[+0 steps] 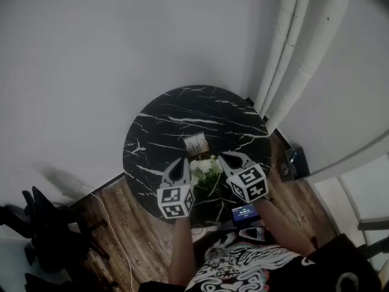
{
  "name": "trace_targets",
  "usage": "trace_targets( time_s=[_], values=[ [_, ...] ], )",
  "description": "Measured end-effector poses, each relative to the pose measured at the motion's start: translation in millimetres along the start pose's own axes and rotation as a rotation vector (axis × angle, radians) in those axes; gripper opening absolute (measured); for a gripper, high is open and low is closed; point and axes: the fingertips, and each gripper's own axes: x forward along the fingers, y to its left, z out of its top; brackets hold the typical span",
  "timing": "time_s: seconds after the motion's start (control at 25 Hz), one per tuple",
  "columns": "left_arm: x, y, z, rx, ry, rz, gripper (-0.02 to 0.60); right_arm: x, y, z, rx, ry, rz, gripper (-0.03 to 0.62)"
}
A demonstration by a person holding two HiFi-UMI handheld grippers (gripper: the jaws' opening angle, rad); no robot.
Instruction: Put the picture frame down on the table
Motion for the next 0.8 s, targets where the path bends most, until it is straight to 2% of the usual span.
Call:
trace_targets(
  time_s=[0.16,0.36,0.8],
  values=[
    [-2,-2,-7,0.004,0.015,-0.007,0.014,-1,-1,-6,0.009,0.006,-0.002,0.018],
    [-5,3,-9,-0.031,-0.003,-0.004,0.014,1,2,-9,-0.005,0.010,0.003,0.018],
    [-2,19,-13,-0.030,0.020,0.027,0.014,10,0,-16,0.003,0.028,-0.004,0.018]
  ],
)
